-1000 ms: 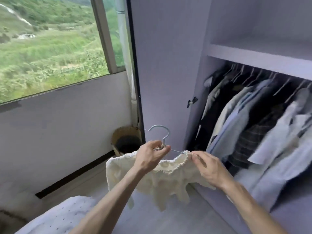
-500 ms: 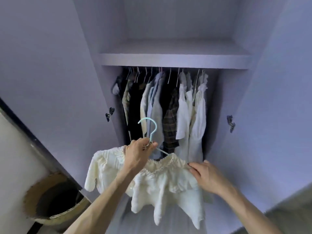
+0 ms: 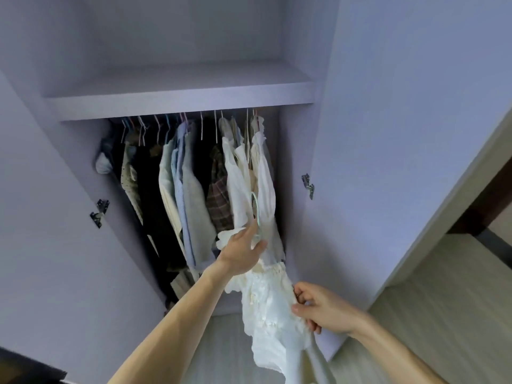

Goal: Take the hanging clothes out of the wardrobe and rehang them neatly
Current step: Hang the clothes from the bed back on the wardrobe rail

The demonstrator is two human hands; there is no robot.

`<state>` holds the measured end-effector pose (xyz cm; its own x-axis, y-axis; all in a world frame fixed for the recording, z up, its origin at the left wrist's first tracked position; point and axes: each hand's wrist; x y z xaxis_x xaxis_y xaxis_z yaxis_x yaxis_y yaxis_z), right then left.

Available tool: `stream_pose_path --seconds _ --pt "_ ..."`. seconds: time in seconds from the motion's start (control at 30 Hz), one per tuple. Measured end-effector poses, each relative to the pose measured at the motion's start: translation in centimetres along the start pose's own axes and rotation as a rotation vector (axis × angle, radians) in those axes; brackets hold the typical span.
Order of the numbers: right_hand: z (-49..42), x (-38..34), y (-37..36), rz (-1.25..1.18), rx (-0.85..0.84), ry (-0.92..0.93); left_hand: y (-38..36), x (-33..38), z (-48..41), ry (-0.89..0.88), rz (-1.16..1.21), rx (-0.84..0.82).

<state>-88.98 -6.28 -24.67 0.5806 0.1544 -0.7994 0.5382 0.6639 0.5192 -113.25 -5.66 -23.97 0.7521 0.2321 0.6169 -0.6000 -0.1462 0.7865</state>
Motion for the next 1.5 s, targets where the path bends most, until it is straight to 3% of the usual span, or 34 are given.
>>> stream_pose_path --seconds 0.17,0.5,0.73,1.1,1.5 --pt "-0.3 1.4 -0.6 -0.095 0.149 -0.105 0.5 0.3 0.0 -0.044 -0.2 -0.011" --pt "-4.4 1.6 0.9 -0.131 0.349 -0.171 7.8 -3.0 -1.7 -0.103 -0.496 0.236" --pt "-14.5 1.0 5.7 -0.042 0.469 -0.156 13.7 -4.3 -5.7 -0.123 -0.569 0.473" --pt "-30.0 -7.2 14.6 0.254 0.646 -0.009 21.4 -0.9 -19.0 -0.205 -0.683 0.759" --pt "-40.0 -11.2 20.7 0.312 0.724 0.036 19.7 -1.4 -29.1 -0.126 -0.62 0.882"
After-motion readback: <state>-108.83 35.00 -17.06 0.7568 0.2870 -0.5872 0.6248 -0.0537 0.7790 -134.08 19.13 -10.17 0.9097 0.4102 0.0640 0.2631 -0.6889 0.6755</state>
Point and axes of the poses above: each hand's wrist, its own z-axis away from the middle knuckle, its own y-axis out of the back of the hand, x = y × z, and after that the axes turned 10 degrees about x, right-handed
